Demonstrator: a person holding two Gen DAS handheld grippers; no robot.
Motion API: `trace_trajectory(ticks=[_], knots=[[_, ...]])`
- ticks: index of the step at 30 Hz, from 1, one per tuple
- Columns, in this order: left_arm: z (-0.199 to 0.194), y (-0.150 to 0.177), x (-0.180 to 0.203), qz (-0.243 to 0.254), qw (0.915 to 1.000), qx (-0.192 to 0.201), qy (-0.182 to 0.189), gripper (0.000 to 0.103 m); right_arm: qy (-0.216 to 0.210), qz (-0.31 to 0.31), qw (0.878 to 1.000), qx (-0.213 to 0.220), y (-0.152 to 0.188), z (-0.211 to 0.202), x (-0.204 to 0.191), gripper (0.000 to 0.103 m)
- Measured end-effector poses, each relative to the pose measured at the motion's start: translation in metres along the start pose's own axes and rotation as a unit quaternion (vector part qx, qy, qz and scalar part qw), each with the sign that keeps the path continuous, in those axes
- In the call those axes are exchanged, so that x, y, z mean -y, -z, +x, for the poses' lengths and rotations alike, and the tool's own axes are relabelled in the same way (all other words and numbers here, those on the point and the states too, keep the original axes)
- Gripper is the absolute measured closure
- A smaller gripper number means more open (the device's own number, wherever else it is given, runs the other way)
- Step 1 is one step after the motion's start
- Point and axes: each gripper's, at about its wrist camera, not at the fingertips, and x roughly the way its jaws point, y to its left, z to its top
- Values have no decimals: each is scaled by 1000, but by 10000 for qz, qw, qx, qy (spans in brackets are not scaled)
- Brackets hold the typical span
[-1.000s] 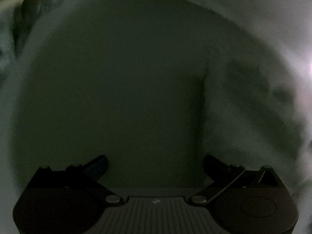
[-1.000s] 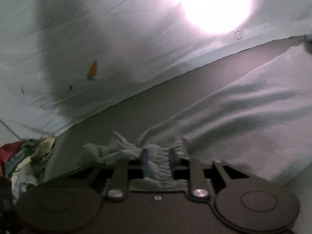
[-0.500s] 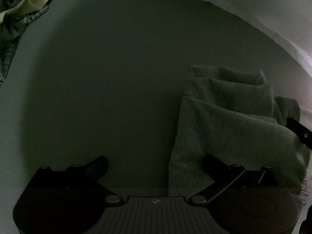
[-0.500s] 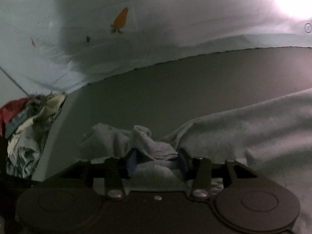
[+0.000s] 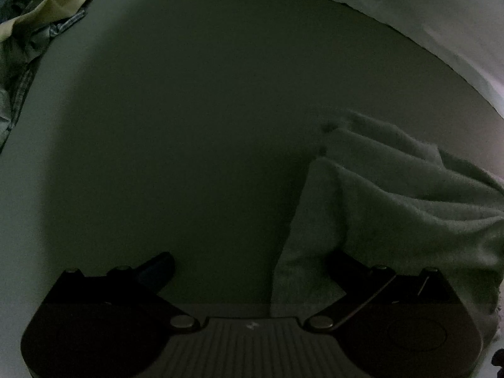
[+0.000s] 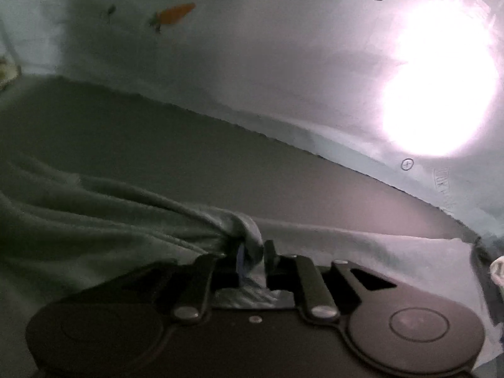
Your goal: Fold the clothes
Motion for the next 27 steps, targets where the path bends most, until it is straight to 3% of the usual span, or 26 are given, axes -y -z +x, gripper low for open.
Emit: trace_trajectory(ticks=[1, 2, 4, 6, 8, 11, 12, 13, 14, 15, 18, 20, 22, 23, 25, 27], knots=[[0, -1, -1, -10, 10000, 11, -9, 0, 135, 165, 9998, 65, 0, -8, 4, 56], [1, -1, -3, -26, 10000, 26, -25, 0, 206, 361, 9991, 121, 1, -17, 11, 52], [2, -1, -8, -44, 10000, 61, -41, 0, 50, 801, 9966, 189, 7, -33, 25, 52], [2, -2, -13, -50, 9999, 95, -49, 0, -420, 1421, 9889, 80, 20, -45, 40, 52], [3, -3, -19, -41, 9999, 125, -49, 0, -977, 2047, 9738, -162, 39, -51, 51, 50], [3, -4, -22, -32, 9999, 140, -54, 0, -1180, 2311, 9634, -676, 69, -43, 44, 42], [4, -5, -23, -28, 9999, 133, -54, 0, -1243, 2323, 9624, -667, 74, -44, 42, 45], [4, -7, -25, -24, 9999, 116, -53, 0, -1317, 2333, 9618, -569, 77, -46, 41, 56], [5, -10, -27, -20, 9999, 97, -52, 0, -1333, 2308, 9626, -495, 77, -50, 41, 60], [6, -13, -29, -15, 10000, 80, -51, 0, -1267, 2265, 9651, -350, 74, -58, 44, 87], [5, -14, -25, 36, 9999, 109, -49, 0, -1010, 2474, 9636, 78, 68, -81, 58, 88], [6, -13, -21, 47, 9998, 165, -47, 0, -910, 2484, 9643, -70, 74, -80, 58, 86], [6, -10, -24, 25, 9997, 245, -62, 0, -732, 2186, 9720, -465, 85, -64, 45, 77], [6, -7, -27, 17, 9996, 285, -65, 0, -688, 2098, 9744, -427, 89, -60, 41, 76], [5, -6, -31, 34, 9994, 342, -48, 0, -682, 2170, 9728, -433, 89, -64, 45, 58], [3, -5, -36, 84, 9993, 375, -12, 0, -803, 2490, 9647, -290, 93, -76, 59, 46]])
